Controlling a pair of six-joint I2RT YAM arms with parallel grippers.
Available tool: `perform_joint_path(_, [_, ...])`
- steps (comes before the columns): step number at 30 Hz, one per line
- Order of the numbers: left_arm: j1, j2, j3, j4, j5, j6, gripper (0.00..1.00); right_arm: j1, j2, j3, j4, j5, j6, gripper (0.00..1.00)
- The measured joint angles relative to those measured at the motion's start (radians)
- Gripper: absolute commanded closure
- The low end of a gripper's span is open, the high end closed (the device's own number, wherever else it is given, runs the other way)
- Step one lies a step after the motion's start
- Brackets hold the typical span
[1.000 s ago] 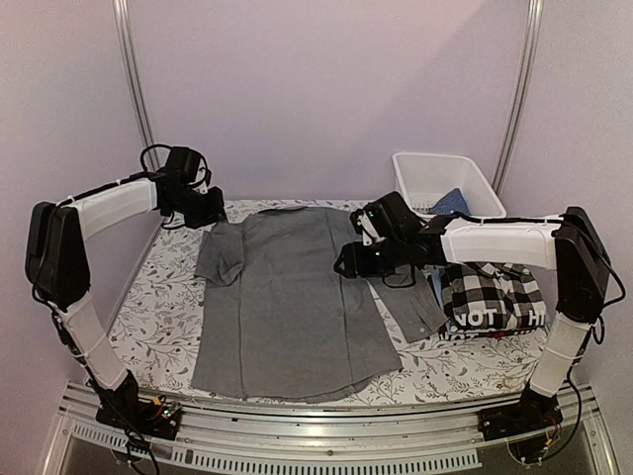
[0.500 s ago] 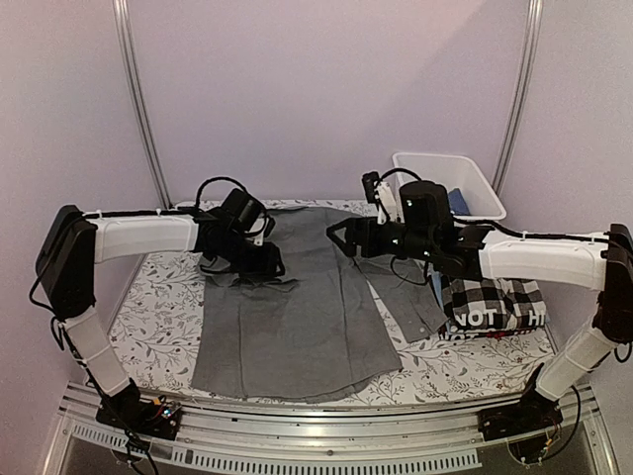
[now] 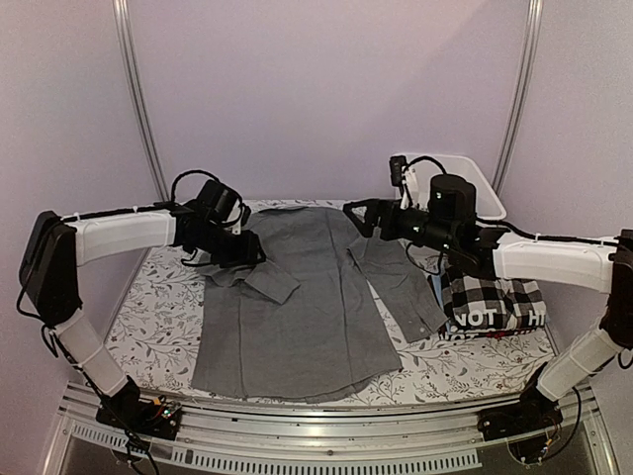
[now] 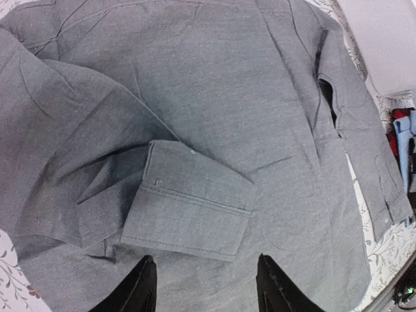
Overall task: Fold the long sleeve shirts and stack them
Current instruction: Pick up the sleeve from the center of the board.
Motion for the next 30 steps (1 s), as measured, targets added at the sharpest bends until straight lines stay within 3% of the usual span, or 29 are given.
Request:
perform_joint_path(9, [0.097, 0.086, 0.002, -0.002, 0.151, 0.018, 0.49, -0.003, -0.007, -0.078, 0.031, -0.108, 0.044, 0.09])
perform_joint_path(16, [0.113, 0.183, 0.051, -0.009, 0.165, 0.018, 0.5, -0.003, -0.002, -0.078, 0.028, -0.195, 0.084, 0.23])
perform_joint_path(22, [0.118, 0.224, 0.06, -0.01, 0.187, 0.014, 0.5, 0.0, 0.05, -0.079, 0.022, -0.228, 0.14, 0.24])
perform_joint_path(26, [0.118, 0.245, 0.06, -0.007, 0.218, 0.006, 0.58, 0.018, 0.071, -0.087, 0.012, -0.216, 0.163, 0.24])
perform_joint_path(30, [0.118, 0.247, 0.058, -0.004, 0.237, 0.0, 0.53, 0.047, 0.076, -0.087, 0.011, -0.199, 0.167, 0.24])
